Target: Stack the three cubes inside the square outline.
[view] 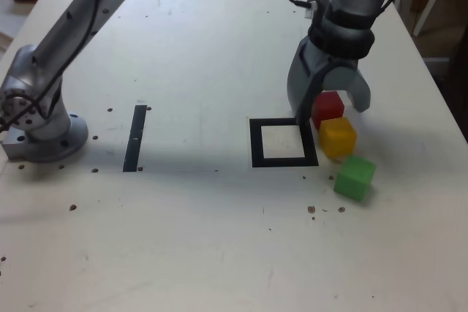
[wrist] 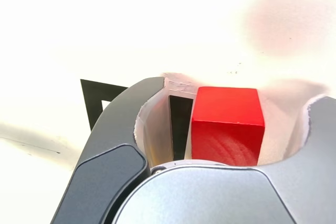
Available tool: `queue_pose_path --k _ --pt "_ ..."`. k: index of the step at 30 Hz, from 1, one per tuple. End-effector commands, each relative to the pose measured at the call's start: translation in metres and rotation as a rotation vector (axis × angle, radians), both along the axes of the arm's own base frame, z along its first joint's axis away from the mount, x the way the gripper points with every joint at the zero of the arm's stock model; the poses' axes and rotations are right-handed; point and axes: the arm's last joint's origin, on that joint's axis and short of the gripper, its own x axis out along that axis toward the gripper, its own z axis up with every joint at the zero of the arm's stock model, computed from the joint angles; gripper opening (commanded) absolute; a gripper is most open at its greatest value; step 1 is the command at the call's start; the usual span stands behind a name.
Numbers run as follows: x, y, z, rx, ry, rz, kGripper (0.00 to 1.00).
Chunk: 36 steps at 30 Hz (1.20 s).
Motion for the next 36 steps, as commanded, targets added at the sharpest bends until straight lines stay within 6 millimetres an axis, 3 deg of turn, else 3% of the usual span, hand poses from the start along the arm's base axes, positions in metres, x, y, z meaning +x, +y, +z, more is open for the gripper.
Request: queue_pose_path --k 1,13,26,36 --pt "0.002 0.001 -0.001 -0.002 0.001 -0.002 0.74" --pt "0.006 0.001 -0.005 0.001 0.004 -0.013 0.34" --pt "0.0 0.001 0.005 -0.002 0.001 -0.033 0.31" --pt "-0.033 -0.001 0.025 0.015 -0.014 -0.041 0.31"
